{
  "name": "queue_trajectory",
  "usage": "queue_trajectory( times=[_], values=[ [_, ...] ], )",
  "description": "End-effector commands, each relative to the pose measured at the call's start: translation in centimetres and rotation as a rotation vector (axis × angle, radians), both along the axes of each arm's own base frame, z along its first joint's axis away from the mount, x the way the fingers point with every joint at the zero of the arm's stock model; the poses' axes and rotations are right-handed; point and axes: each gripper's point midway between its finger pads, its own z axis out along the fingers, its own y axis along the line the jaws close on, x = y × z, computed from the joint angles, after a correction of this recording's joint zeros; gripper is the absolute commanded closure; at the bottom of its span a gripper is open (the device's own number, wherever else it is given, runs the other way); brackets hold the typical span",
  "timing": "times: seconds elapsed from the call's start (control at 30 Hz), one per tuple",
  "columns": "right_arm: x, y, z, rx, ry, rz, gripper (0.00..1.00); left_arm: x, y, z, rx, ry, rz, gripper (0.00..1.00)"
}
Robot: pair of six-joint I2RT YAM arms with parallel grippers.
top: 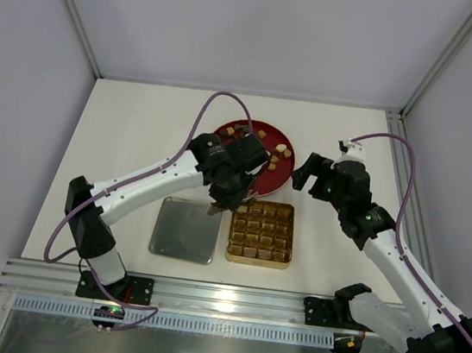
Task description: Pack the chocolate
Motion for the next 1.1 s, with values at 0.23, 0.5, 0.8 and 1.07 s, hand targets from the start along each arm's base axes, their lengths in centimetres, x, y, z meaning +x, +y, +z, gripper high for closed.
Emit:
queue_trajectory(
  times=[0.23, 0.5, 0.8, 1.07],
  values=[
    [0.4, -0.2, 2.4, 0.010, -0.065, -0.008, 0.00, -0.7, -1.8, 1.4, -0.089, -0.052, 0.003, 0.73],
    [0.3, -0.2, 2.3, 0.010, -0.061, -0.009, 0.00, -0.7, -2.1, 1.1, -0.080, -0.050, -0.009, 0.70],
    [0.2, -0.3, 2.1, 0.010, -0.058, -0.010, 0.00, -0.8, -2.3, 0.2, -0.063, -0.035, -0.013, 0.67],
    [0.1, -0.3, 1.8, 0.012, -0.056, -0.012, 0.00, -0.9, -2.6, 0.1, -0.066, -0.031, -0.025, 0.63]
  ],
)
